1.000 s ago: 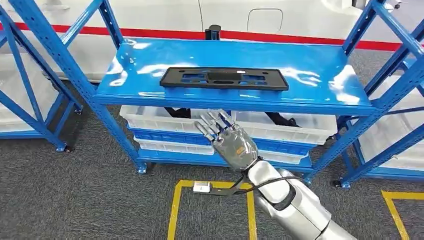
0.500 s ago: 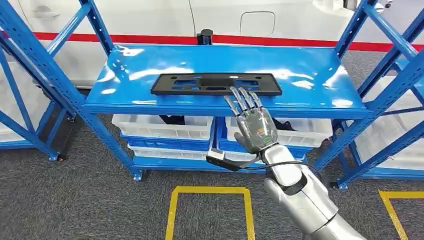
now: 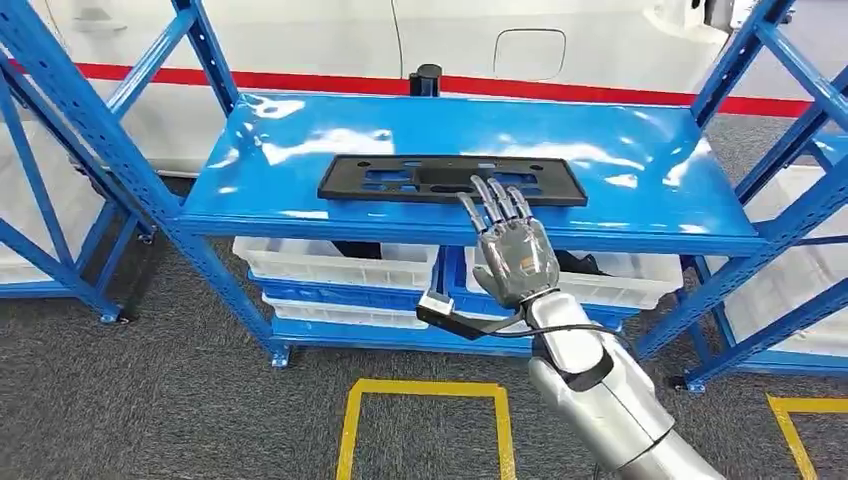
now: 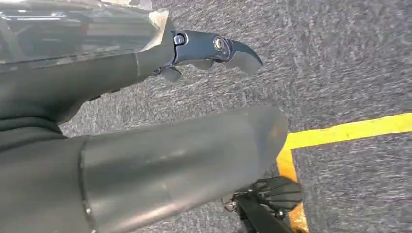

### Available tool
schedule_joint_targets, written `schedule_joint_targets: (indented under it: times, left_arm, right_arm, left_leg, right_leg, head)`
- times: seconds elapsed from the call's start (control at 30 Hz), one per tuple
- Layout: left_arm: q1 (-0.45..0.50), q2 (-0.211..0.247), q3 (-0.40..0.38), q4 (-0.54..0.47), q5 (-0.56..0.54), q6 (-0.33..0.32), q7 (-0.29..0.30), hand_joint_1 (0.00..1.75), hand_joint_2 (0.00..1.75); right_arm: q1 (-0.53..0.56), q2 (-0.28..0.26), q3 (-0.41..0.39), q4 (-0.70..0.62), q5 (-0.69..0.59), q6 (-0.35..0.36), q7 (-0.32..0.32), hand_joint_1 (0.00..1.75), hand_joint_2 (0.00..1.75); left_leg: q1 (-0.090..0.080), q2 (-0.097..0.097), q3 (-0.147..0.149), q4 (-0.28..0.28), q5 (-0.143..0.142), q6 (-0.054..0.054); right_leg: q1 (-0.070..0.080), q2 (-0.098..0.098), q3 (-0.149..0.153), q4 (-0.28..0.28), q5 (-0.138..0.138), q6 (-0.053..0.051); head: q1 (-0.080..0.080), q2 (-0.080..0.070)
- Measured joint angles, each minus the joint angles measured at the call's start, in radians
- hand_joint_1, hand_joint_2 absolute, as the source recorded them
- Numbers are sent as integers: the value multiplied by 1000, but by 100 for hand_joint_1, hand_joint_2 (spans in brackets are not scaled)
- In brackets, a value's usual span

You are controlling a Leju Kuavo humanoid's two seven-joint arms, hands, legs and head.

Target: Take the parts from the cabinet and place them on the table.

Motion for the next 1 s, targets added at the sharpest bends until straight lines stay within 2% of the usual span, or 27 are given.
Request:
schedule_joint_targets:
  times: [0.07, 0.1, 0.13, 0.17, 0.23, 0.27, 0.3, 0.33, 0.37, 0.43, 0.47, 0.5, 0.53, 0.6, 0.63, 0.67, 0.7, 0.77, 0.8, 0.83, 0.87, 0.9, 0.93, 0.97, 1.0]
  left_arm:
    - [0, -1, 0, 0, 0, 1, 0, 0, 0]
    - [0, 1, 0, 0, 0, 2, 0, 0, 0]
    - [0, -2, 0, 0, 0, 2, 0, 0, 0]
    - [-1, -2, 0, 0, 0, 2, 0, 0, 0]
    - [0, 0, 0, 0, 0, 3, 2, 0, 0]
    - [1, 0, 0, 0, 0, 3, 3, 0, 0]
    - [3, -1, 0, 1, 1, 3, 3, 0, 0]
    - [4, -1, 0, 1, 2, 3, 3, 0, 0]
    - [3, -1, 0, 1, 2, 3, 3, 0, 0]
    - [2, 2, 0, 1, 3, 5, 3, 0, 0]
    - [2, 1, 0, 1, 3, 5, 3, 0, 0]
    - [0, 1, 0, 1, 3, 5, 3, 0, 0]
    - [0, 1, 0, 1, 4, 5, 3, 0, 0]
    - [1, 1, 0, 1, 5, 5, 3, 0, 0]
    - [0, 1, 0, 1, 5, 5, 3, 0, 0]
    - [0, 0, 0, 1, 5, 5, 2, 0, 0]
    - [0, 1, 0, 1, 5, 5, 2, 0, 0]
    - [0, 2, 1, 1, 5, 5, 2, 0, 0]
    - [0, 2, 1, 1, 5, 3, 2, 0, 0]
    - [1, 2, 1, 1, 5, 3, 2, 0, 0]
    - [1, 2, 1, 1, 5, 3, 2, 0, 0]
    - [1, 2, 1, 1, 5, 3, 2, 0, 0]
    - [1, 2, 1, 1, 5, 3, 2, 0, 0]
    - [0, 2, 1, 1, 5, 3, 2, 0, 0]
    - [0, 2, 1, 1, 5, 3, 2, 0, 0]
  right_arm:
    - [0, -2, -1, 0, 0, 0, 2, 0, 175]
    - [0, -1, -3, 0, 1, 0, 3, 0, 175]
    - [0, -1, -2, 0, 2, 0, 3, 0, 175]
    - [0, 2, -2, 0, 3, 0, 3, 0, 175]
    - [5, 4, 0, 2, 3, -1, 3, 0, 175]
    - [8, 5, 0, 3, 3, -3, 3, 0, 175]
    - [11, 5, 1, 3, 2, -6, 3, 0, 175]
    - [14, 7, 1, 3, -1, -13, 1, 0, 175]
    - [16, 7, 1, 3, -1, -16, 0, 0, 175]
    - [16, 8, 0, 3, -1, -21, -2, 0, 175]
    - [16, 8, 0, 3, -1, -23, -4, 0, 175]
    - [15, 7, 0, 3, -1, -23, -4, 0, 175]
    - [15, 8, 0, 3, -1, -24, -5, 0, 175]
    - [16, 9, 0, 3, 0, -26, -9, 0, 175]
    - [16, 10, 0, 2, 0, -26, -10, 0, 175]
    - [16, 9, 0, 2, 0, -28, -10, 0, 175]
    - [14, 9, 0, 2, 0, -31, -10, 0, 175]
    - [18, 10, 1, 2, 0, -32, -10, 0, 175]
    - [22, 10, 1, 3, 0, -32, -10, 0, 175]
    - [28, 10, 1, 3, 0, -32, -10, 0, 175]
    - [30, 9, 1, 4, 0, -32, -10, 0, 175]
    - [30, 8, 1, 4, 0, -32, -10, 0, 175]
    - [28, 8, 1, 4, 0, -31, -10, 0, 175]
    - [27, 8, 1, 3, 0, -32, -10, 0, 175]
    - [27, 8, 1, 3, 0, -32, -11, 0, 175]
  left_leg:
    - [4, 1, 3, -5, -1, -7]
    - [3, 2, -1, -1, -8, -14]
    - [5, 3, -7, 23, -22, -22]
    - [8, 3, -34, 80, -52, -27]
    - [17, 4, -121, 237, -116, -40]
    - [20, 4, -158, 293, -127, -46]
    - [22, 5, -169, 303, -122, -48]
    - [29, 7, -161, 260, -79, -52]
    - [32, 7, -143, 218, -51, -55]
    - [39, 8, -64, 58, 30, -59]
    - [41, 7, -37, 5, 31, -63]
    - [33, 0, -29, -1, 25, -54]
    - [32, -2, -29, 0, 27, -42]
    - [23, -1, -30, 1, 24, -26]
    - [25, -1, -23, -5, 28, -16]
    - [27, 1, -17, -9, 29, -7]
    - [27, 1, -16, -10, 27, -1]
    - [23, 2, -15, -9, 23, 7]
    - [21, 2, -14, -9, 22, 10]
    - [19, 1, -12, -9, 20, 11]
    - [19, -1, -10, -8, 17, 11]
    - [19, -2, -5, -8, 15, 9]
    - [19, -3, 1, -8, 11, 6]
    - [19, -3, 6, -8, 7, 2]
    - [10, -4, 6, -4, 0, -5]
  right_leg:
    - [3, 1, 0, -1, -2, -9]
    - [-19, 2, 10, -14, 4, -19]
    - [-17, 2, 18, -16, 3, -24]
    - [-19, 1, 21, -16, -1, -30]
    - [-19, 1, 24, -16, -5, -34]
    - [-19, 1, 24, -15, -6, -36]
    - [-19, 1, 25, -15, -7, -36]
    - [-22, 2, 27, -15, -10, -32]
    - [-23, 3, 30, -15, -12, -29]
    - [-28, 4, 39, -14, -19, -19]
    - [-23, 4, 42, -14, -24, -11]
    - [-15, 6, 38, -10, -29, -4]
    - [-17, 5, 38, -11, -29, 0]
    - [-21, 6, 42, -20, -26, 12]
    - [-19, 6, 43, -20, -31, 20]
    - [-21, 1, 34, 2, -40, 23]
    - [-19, 0, 8, 52, -62, 17]
    - [-19, 1, -89, 226, -124, 5]
    - [-19, 1, -125, 287, -137, 4]
    - [-19, 1, -150, 318, -135, 9]
    - [-19, 1, -144, 290, -114, 16]
    - [-19, 1, -118, 223, -80, 24]
    - [-19, 0, -74, 126, -37, 31]
    - [-18, -2, -30, 34, -3, 31]
    - [-13, -5, -12, -3, 7, 20]
  head:
    - [1, 0]
    - [0, 0]
    - [-3, 0]
    - [-8, 0]
    - [-6, 0]
    - [-7, 0]
    - [-7, 0]
    - [-8, 0]
    - [-8, 0]
    - [-8, 0]
    - [-8, 0]
    - [-10, 0]
    - [-6, 0]
    - [-7, 0]
    - [-6, 0]
    - [-5, 0]
    - [-3, 0]
    - [-2, 0]
    - [-2, 0]
    - [-3, 0]
    - [-2, 0]
    - [-1, 0]
    - [-2, 0]
    - [-1, 0]
    - [-2, 0]
